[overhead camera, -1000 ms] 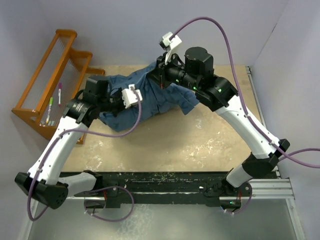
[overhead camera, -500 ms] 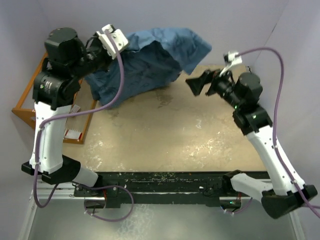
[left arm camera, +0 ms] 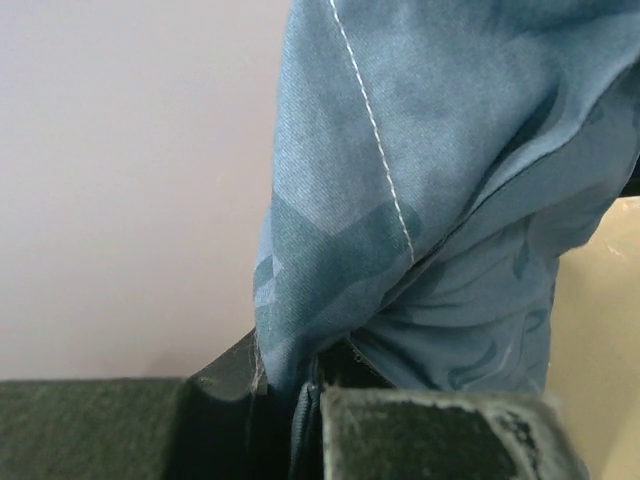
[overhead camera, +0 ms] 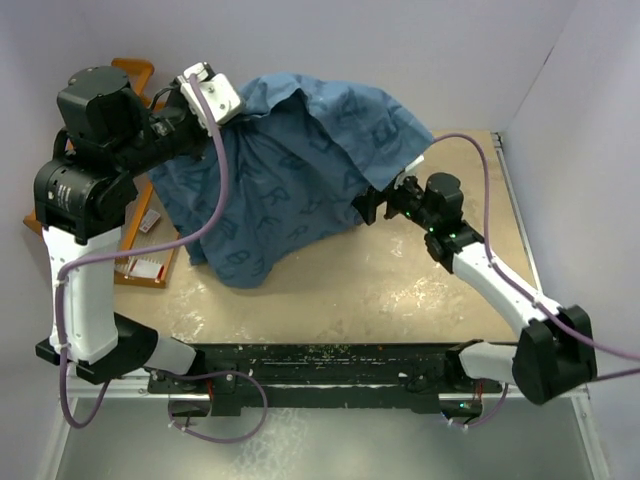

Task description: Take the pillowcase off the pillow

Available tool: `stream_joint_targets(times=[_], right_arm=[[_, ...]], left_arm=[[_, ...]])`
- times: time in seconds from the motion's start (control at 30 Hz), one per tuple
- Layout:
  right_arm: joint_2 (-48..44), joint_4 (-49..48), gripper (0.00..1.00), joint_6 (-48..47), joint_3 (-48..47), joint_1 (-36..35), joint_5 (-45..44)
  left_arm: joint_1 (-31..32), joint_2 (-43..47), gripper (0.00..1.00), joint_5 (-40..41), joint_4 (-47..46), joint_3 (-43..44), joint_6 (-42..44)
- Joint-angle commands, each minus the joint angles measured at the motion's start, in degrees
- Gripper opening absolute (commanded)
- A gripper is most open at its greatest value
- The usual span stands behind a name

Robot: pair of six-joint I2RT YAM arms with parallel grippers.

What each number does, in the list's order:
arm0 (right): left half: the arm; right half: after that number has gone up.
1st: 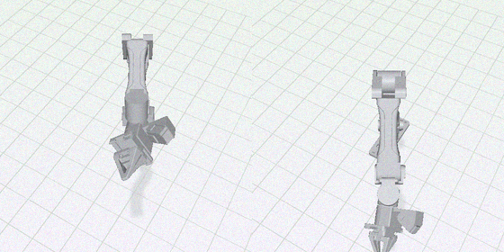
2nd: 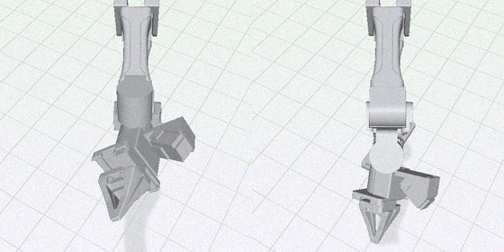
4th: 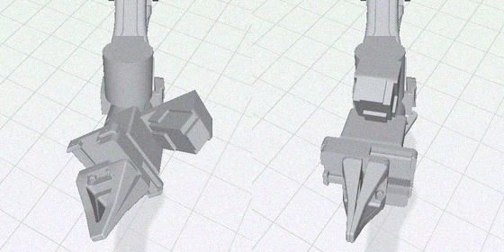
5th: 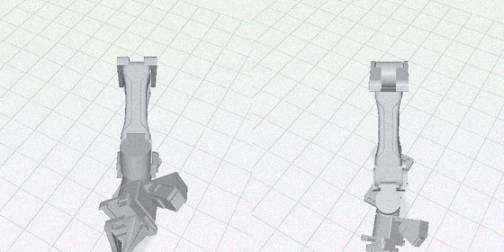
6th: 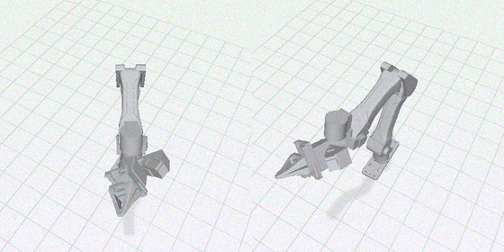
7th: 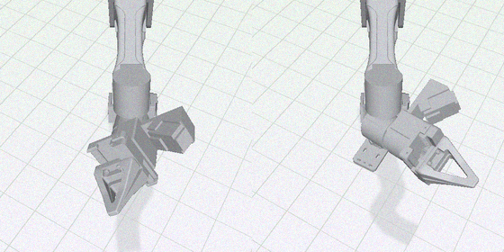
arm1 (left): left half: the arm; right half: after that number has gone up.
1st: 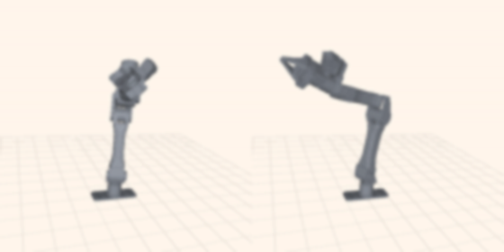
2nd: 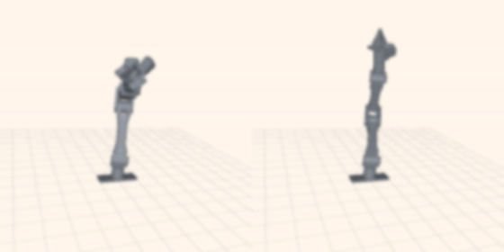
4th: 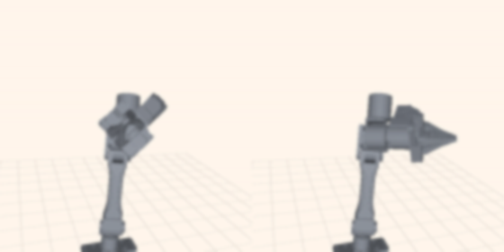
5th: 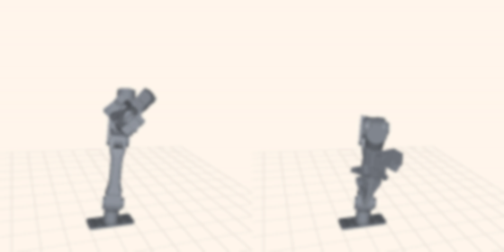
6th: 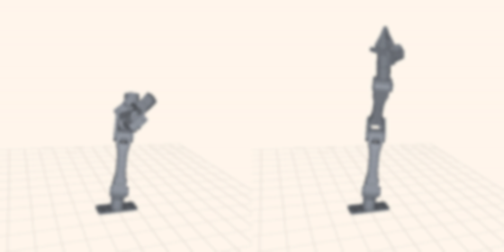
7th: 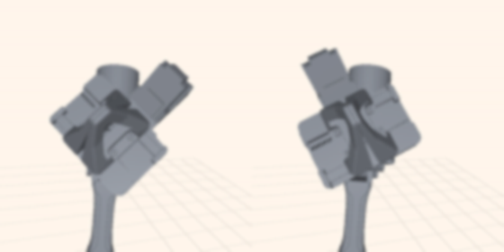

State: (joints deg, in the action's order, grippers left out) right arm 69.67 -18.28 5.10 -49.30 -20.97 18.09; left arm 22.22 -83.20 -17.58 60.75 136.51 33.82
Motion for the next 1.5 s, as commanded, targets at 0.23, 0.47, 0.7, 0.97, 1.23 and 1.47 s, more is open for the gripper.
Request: stream_joint_targets(times=[0.23,0.47,0.7,0.97,1.23,1.47], right_arm=[[12.6,-33.1,0.94,6.6,-1.3,-4.9,22.7],[20.8,-36.1,0.7,7.8,-6.9,-15.9,26.9],[11.9,-16.0,0.0,14.5,-17.7,-4.1,5.4],[16.6,41.4,0.0,2.0,-70.6,-2.1,-14.7],[20.2,47.1,0.0,-8.1,-67.4,-12.5,-23.6],[27.5,42.4,0.0,-6.8,-58.5,-22.1,-23.1]], left_arm=[[-0.1,6.4,0.0,1.3,-8.6,1.2,5.4],[0.0,6.9,0.0,8.5,-13.8,-3.3,4.0],[-0.1,10.4,0.0,15.8,-18.4,-12.5,3.3],[-0.1,19.5,0.41,14.6,-22.5,-42.9,3.6],[-0.1,25.2,0.92,-0.9,-17.4,-40.1,3.1],[-0.2,26.1,0.96,-7.1,-14.3,-42.5,3.1]])
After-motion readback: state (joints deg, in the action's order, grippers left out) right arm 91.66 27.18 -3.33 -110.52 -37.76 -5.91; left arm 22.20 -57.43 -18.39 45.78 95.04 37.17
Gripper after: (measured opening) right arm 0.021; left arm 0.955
